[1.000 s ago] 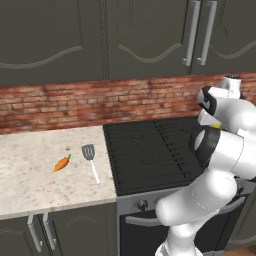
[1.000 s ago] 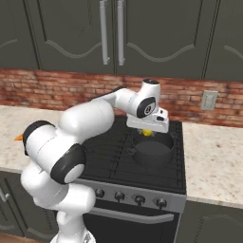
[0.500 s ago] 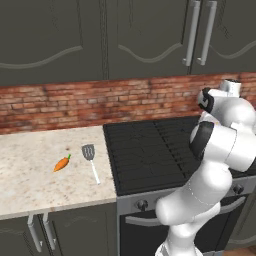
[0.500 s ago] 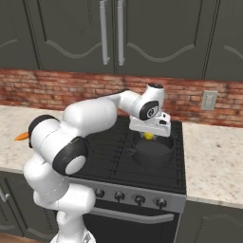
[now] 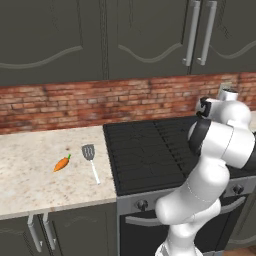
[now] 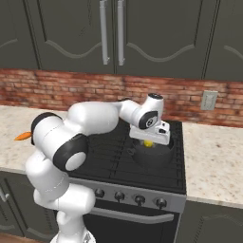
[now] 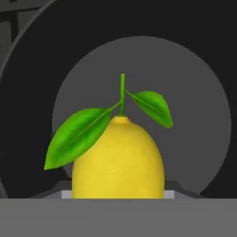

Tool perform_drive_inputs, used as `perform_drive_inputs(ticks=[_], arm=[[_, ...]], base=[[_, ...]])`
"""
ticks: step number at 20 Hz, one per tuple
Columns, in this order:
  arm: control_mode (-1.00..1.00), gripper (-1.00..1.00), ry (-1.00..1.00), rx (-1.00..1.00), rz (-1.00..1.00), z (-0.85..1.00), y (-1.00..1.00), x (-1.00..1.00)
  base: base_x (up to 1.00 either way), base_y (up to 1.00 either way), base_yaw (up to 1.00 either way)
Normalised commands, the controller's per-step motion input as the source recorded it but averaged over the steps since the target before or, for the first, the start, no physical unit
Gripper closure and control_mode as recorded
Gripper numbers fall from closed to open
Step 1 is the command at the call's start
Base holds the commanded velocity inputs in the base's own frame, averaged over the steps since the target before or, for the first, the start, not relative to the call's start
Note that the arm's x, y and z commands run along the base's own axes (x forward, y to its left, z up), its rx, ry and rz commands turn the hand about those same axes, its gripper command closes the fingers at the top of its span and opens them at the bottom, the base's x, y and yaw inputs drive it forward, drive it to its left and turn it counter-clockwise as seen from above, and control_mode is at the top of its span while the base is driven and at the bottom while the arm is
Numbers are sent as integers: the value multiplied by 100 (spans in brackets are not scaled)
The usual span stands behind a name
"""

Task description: Put the lemon and carrot in the pot. Retrieve the spatula and lightly stir the vegetables in the pot.

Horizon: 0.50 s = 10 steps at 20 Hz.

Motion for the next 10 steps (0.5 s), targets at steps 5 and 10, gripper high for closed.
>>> perform_drive_inputs(ticks=[5,10], arm=[[-100,100,0,0,0,-17,0,13],[-100,100,0,0,0,0,-2,22]], base=[[0,0,0],[0,0,0]])
